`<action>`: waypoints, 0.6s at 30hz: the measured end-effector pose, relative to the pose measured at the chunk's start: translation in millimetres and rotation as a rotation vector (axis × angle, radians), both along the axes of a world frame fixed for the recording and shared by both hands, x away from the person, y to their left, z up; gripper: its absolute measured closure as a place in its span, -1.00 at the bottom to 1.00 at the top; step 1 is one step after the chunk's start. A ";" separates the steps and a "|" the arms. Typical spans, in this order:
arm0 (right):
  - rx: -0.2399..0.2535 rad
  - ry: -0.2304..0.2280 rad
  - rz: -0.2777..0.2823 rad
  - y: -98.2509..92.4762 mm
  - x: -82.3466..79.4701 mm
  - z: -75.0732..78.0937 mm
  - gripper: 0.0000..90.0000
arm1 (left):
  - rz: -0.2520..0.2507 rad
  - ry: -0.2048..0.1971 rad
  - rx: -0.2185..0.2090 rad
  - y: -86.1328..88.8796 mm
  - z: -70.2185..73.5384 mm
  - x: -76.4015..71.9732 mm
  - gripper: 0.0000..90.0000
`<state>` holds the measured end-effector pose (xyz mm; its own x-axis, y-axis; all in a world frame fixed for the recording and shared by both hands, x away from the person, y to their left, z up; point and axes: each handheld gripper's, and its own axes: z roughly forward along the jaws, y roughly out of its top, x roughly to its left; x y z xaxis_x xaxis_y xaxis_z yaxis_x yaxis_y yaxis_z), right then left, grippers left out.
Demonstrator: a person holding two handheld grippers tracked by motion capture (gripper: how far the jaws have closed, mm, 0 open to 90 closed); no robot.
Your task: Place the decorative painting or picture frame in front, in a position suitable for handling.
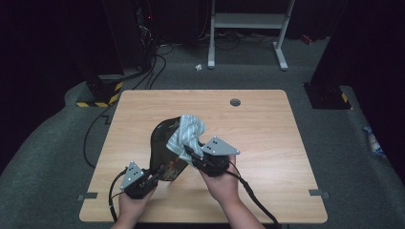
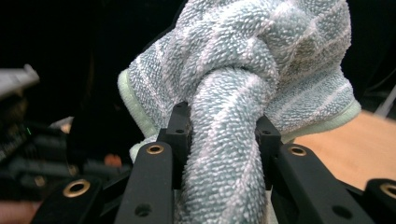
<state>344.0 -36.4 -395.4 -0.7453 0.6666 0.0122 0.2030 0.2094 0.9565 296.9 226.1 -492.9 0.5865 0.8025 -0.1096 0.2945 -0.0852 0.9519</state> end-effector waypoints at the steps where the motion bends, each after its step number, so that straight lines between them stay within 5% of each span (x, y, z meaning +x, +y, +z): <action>1: 0.009 -0.013 0.000 -0.1 -0.1 4.7 0.50 | -0.003 -0.004 0.006 -0.3 0.0 -0.4 0.77; 5: 0.030 -0.054 0.013 0.0 3.0 26.7 0.50 | -0.009 -0.023 0.026 -6.0 0.8 -3.7 0.78; 18: 0.073 -0.111 0.090 35.6 25.4 78.5 0.50 | 0.001 -0.005 -0.030 -3.2 -2.7 1.5 0.79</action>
<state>369.4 -0.8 -316.9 -0.8013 0.5976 -0.0279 0.0787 0.1516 0.9853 298.4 222.9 -495.6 0.5862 0.7996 -0.1305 0.2894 -0.0562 0.9556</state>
